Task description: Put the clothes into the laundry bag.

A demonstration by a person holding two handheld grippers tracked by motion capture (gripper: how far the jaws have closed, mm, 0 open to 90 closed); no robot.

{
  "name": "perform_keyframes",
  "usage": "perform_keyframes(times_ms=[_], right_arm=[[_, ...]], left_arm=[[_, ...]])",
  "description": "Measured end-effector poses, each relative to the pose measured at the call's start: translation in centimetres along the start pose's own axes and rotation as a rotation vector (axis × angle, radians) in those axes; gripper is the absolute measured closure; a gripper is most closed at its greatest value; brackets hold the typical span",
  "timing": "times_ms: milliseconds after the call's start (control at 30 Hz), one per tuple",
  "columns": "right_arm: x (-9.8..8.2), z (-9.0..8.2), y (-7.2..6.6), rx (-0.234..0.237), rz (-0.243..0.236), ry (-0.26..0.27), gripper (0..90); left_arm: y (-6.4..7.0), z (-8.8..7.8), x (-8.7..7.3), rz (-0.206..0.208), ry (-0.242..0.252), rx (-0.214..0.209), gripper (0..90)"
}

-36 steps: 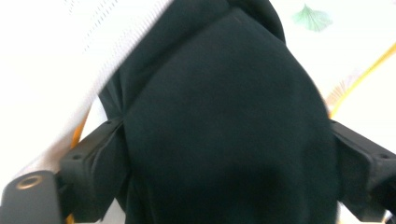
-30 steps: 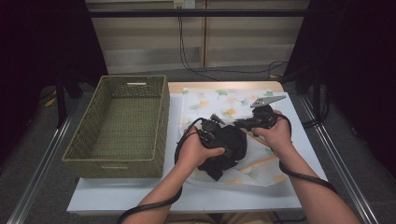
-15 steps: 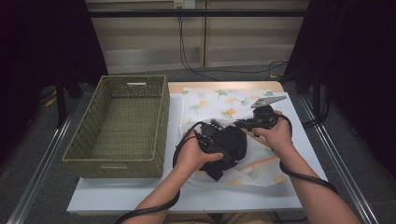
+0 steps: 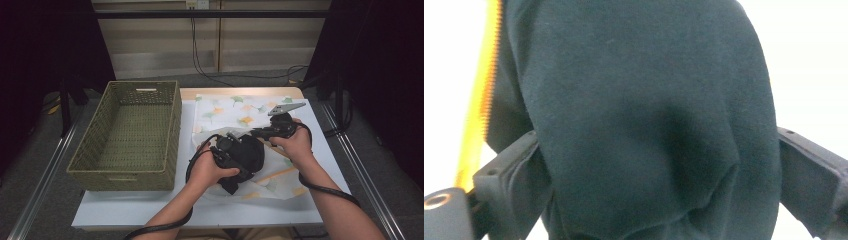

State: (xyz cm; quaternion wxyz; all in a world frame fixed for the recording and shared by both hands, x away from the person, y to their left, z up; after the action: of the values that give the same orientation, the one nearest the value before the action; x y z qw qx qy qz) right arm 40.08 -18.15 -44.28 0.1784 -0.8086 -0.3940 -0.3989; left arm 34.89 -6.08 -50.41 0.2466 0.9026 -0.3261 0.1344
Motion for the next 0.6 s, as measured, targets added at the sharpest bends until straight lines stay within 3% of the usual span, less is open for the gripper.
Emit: perform_keyframes(times_ms=[233,600], right_arm=[[0.0,0.0,0.0,-0.001,0.002,0.002,90.0],[-0.1,0.1,-0.1,-0.001,0.003,0.000,90.0]], left_arm=[[0.3,0.8,-0.2,0.012,0.004,0.002,8.6],[0.8,1.3,-0.8,-0.009,-0.012,-0.007,24.7]])
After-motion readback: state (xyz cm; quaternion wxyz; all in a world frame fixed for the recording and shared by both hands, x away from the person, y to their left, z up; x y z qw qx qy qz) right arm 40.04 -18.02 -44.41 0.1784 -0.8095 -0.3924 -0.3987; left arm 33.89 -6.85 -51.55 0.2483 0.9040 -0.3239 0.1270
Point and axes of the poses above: each handheld gripper's, and its own axes: z roughly forward along the jaws, x roughly out of its top, y roughly to its right, the point moved 8 cm from there along z, roughly forward along the jaws, and after that the axes turned 11 degrees about -z, right-handed, at the moved point
